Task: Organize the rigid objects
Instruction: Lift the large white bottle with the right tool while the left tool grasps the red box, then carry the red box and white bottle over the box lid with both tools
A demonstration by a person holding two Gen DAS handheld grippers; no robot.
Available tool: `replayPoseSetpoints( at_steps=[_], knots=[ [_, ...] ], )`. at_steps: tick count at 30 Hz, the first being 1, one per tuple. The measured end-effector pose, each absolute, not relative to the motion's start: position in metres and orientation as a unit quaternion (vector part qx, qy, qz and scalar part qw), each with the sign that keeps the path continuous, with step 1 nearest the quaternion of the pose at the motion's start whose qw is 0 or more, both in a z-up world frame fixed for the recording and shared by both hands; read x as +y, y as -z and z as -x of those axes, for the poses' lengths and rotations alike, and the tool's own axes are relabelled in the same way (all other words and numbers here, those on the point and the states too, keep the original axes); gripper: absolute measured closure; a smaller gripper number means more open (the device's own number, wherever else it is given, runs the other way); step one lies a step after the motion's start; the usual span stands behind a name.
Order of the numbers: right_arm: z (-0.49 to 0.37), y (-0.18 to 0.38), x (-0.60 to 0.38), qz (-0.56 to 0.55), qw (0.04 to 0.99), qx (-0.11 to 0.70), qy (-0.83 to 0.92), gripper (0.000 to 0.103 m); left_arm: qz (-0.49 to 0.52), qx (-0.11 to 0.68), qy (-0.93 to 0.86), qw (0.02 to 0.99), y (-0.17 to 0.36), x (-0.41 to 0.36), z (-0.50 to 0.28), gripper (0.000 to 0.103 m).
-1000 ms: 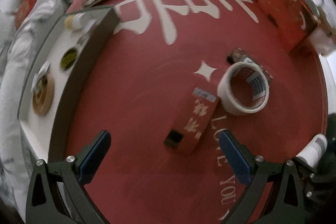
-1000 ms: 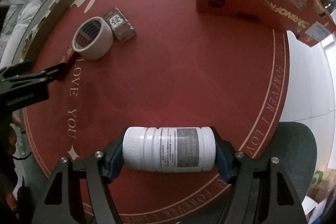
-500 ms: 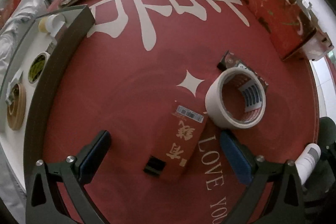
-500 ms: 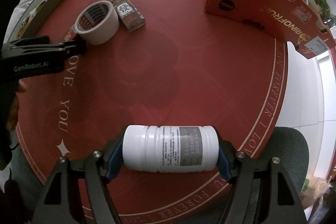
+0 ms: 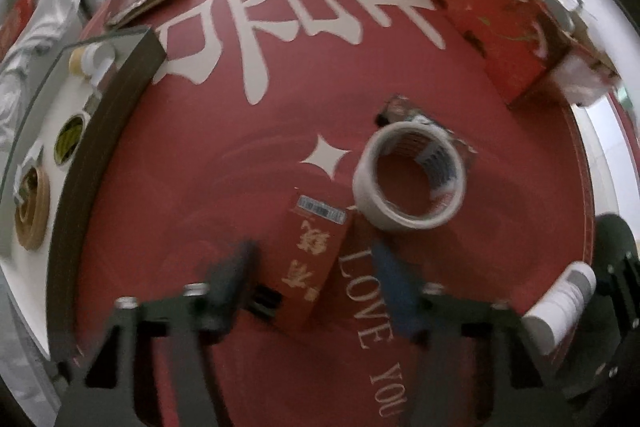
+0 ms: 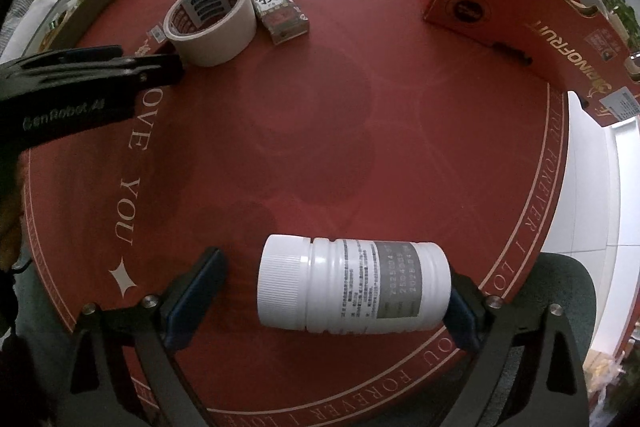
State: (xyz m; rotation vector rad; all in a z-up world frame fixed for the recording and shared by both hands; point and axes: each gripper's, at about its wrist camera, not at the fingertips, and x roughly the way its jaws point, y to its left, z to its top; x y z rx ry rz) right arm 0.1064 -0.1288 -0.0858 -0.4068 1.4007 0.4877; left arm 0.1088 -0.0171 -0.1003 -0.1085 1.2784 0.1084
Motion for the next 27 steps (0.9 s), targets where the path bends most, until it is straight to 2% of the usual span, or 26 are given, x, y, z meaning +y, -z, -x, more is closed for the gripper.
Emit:
replayPoseSetpoints(
  at_steps=[1, 2, 3, 9, 14, 20, 27],
  knots=[
    [-0.104, 0.087, -0.134, 0.182, 0.721, 0.631, -0.220, 0.013, 0.050, 0.597, -0.048, 0.799, 0.099, -0.019, -0.106, 0.065],
    [-0.103, 0.081, -0.134, 0.179, 0.728, 0.624, -0.219, 0.028, 0.052, 0.599, -0.051, 0.797, 0.100, -0.019, -0.101, 0.065],
    [-0.103, 0.078, -0.137, 0.176, 0.731, 0.622, -0.219, 0.031, 0.057, 0.598, -0.057, 0.798, 0.100, -0.019, -0.095, 0.065],
    [-0.097, 0.075, -0.136, 0.159, 0.731, 0.630, -0.210, 0.031, 0.117, 0.591, -0.099, 0.792, 0.094, -0.021, -0.047, 0.065],
    [-0.089, 0.068, -0.142, 0.110, 0.722, 0.647, -0.221, 0.031, 0.092, 0.595, -0.112, 0.791, 0.092, -0.030, -0.013, 0.065],
    [-0.075, 0.041, -0.143, 0.079, 0.747, 0.619, -0.230, 0.031, 0.084, 0.569, -0.137, 0.806, 0.076, -0.022, 0.007, 0.065],
    [-0.069, 0.067, -0.193, 0.053, 0.759, 0.617, -0.203, 0.031, 0.076, 0.547, -0.167, 0.816, 0.066, -0.012, 0.013, 0.065]
  ],
)
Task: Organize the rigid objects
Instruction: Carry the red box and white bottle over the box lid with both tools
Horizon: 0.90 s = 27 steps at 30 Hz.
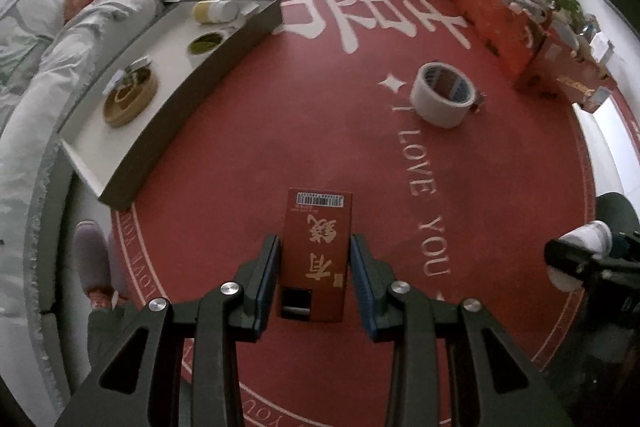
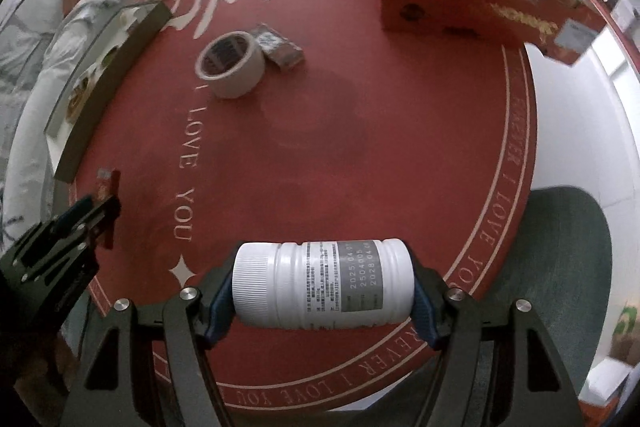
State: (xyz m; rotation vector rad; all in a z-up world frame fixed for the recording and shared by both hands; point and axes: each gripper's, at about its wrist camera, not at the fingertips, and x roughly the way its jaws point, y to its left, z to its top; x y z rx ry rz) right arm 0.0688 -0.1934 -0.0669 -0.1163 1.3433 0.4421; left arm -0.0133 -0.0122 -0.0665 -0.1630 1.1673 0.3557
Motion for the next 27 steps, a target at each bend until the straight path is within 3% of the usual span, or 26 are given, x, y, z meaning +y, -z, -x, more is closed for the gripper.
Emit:
replayPoseSetpoints(
  at_steps=[17, 18, 19, 21, 27],
  knots=[
    [-0.082, 0.088, -0.199, 0.038, 0.751, 0.633, -0.186, 0.031, 0.142, 0.541, -0.172, 0.811, 0.065, 0.012, 0.019, 0.073],
    [-0.083, 0.088, -0.200, 0.035, 0.750, 0.634, -0.185, 0.031, 0.155, 0.537, -0.172, 0.811, 0.064, 0.017, 0.020, 0.066],
    [-0.083, 0.088, -0.201, 0.033, 0.750, 0.634, -0.185, 0.031, 0.168, 0.534, -0.172, 0.811, 0.063, 0.022, 0.022, 0.047],
    [-0.083, 0.089, -0.202, 0.028, 0.749, 0.635, -0.185, 0.031, 0.177, 0.526, -0.176, 0.813, 0.063, 0.026, 0.025, 0.021],
    [-0.087, 0.094, -0.206, 0.009, 0.741, 0.646, -0.184, 0.031, 0.134, 0.569, -0.157, 0.796, 0.078, 0.010, 0.011, 0.021]
  ],
)
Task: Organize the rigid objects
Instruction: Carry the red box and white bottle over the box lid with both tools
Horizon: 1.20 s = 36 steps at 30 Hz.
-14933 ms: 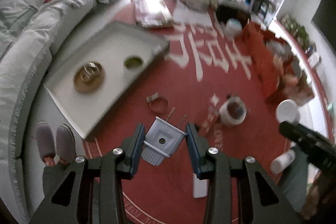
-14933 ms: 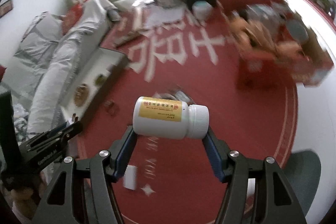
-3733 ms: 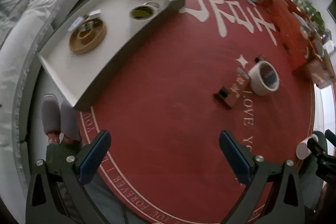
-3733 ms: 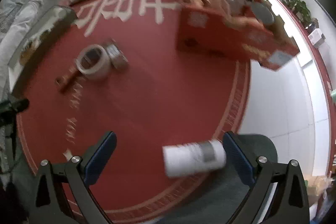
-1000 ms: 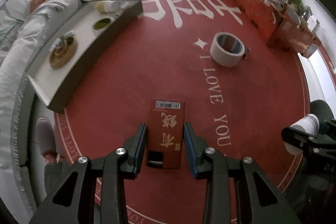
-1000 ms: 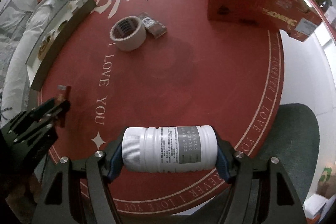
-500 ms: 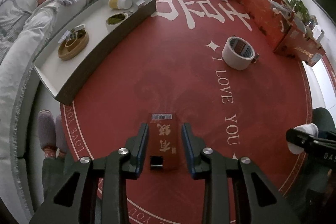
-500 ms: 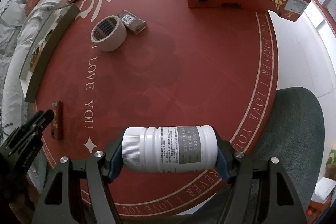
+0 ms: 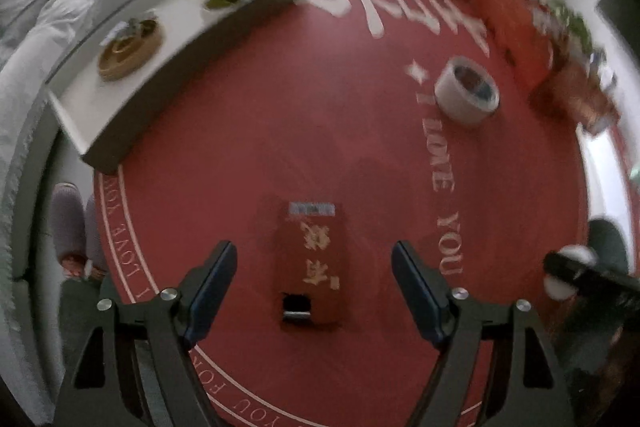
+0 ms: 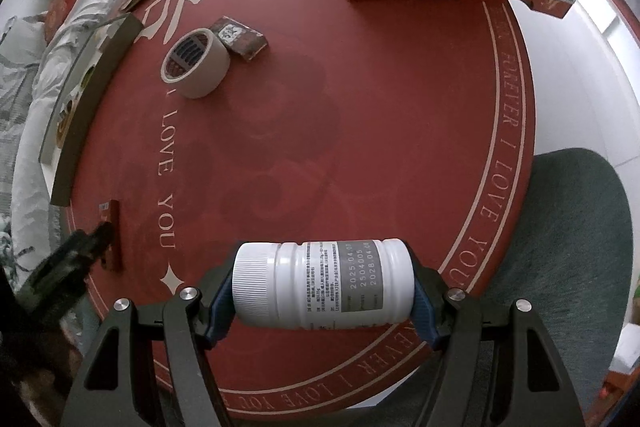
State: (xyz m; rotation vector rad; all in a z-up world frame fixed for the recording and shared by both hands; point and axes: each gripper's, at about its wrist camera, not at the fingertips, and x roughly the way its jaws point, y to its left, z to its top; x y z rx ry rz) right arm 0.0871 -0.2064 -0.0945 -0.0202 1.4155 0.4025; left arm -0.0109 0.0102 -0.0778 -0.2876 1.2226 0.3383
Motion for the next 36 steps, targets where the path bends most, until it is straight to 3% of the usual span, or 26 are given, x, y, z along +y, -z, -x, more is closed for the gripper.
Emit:
replayPoseSetpoints(
  at_steps=[11, 12, 14, 15, 16, 26, 36],
  knots=[
    [-0.089, 0.097, -0.208, 0.004, 0.735, 0.652, -0.185, 0.031, 0.127, 0.575, -0.179, 0.788, 0.093, 0.007, 0.007, 0.016],
    [-0.089, 0.097, -0.208, 0.004, 0.735, 0.652, -0.184, 0.031, 0.128, 0.574, -0.176, 0.789, 0.092, 0.006, 0.008, 0.020],
    [-0.089, 0.097, -0.208, 0.003, 0.735, 0.652, -0.184, 0.031, 0.121, 0.569, -0.166, 0.796, 0.091, 0.002, 0.007, 0.038],
    [-0.089, 0.097, -0.208, 0.004, 0.735, 0.652, -0.184, 0.031, 0.115, 0.567, -0.159, 0.800, 0.089, -0.001, 0.007, 0.058],
    [-0.089, 0.097, -0.207, 0.005, 0.736, 0.652, -0.184, 0.031, 0.110, 0.566, -0.153, 0.802, 0.088, -0.004, 0.007, 0.066],
    [-0.085, 0.084, -0.201, 0.020, 0.750, 0.633, -0.190, 0.031, 0.128, 0.526, -0.153, 0.827, 0.045, -0.003, 0.003, 0.066],
    [-0.096, -0.007, -0.144, -0.001, 0.787, 0.550, -0.279, 0.031, 0.151, 0.444, -0.179, 0.865, -0.059, 0.025, -0.018, 0.066]
  ],
)
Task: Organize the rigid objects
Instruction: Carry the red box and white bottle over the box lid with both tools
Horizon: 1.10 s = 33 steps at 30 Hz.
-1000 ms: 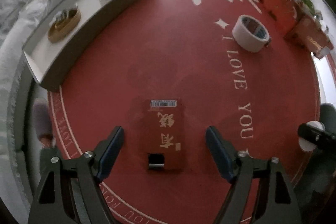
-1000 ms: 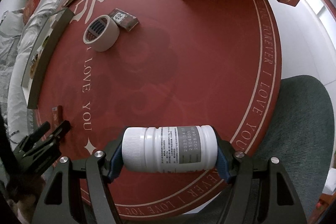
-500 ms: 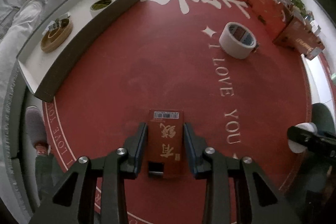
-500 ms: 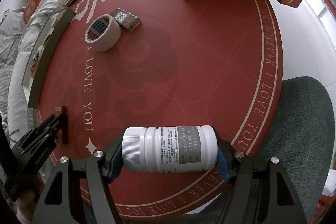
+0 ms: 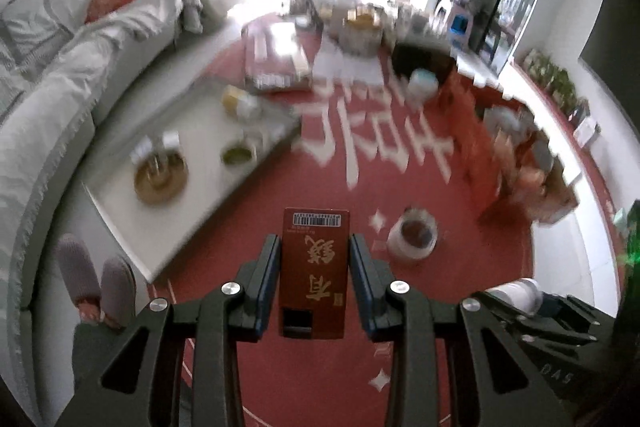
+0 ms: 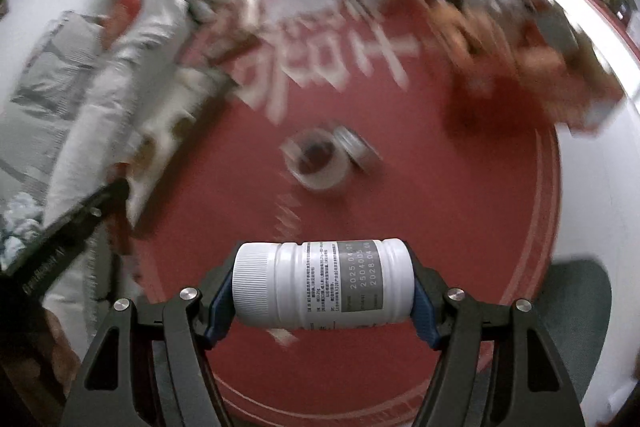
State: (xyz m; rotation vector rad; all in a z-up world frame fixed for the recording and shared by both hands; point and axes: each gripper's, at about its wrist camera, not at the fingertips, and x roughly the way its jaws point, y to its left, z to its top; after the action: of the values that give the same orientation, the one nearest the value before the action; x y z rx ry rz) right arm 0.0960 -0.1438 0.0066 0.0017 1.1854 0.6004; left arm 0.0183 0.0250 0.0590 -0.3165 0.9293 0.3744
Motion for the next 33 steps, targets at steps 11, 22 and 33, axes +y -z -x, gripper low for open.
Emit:
replayPoseSetpoints(
  at_steps=[11, 22, 33],
  knots=[
    [-0.129, -0.124, -0.052, -0.018, 0.816, 0.441, -0.372, 0.031, 0.174, 0.321, -0.244, 0.899, -0.168, 0.092, -0.028, 0.066],
    [-0.144, -0.135, 0.043, 0.023, 0.811, 0.430, -0.397, 0.031, 0.198, 0.307, -0.335, 0.868, -0.150, 0.184, -0.022, 0.066],
    [-0.148, -0.046, 0.103, 0.098, 0.776, 0.493, -0.381, 0.031, 0.218, 0.391, -0.378, 0.810, -0.040, 0.227, -0.030, 0.066]
  ],
)
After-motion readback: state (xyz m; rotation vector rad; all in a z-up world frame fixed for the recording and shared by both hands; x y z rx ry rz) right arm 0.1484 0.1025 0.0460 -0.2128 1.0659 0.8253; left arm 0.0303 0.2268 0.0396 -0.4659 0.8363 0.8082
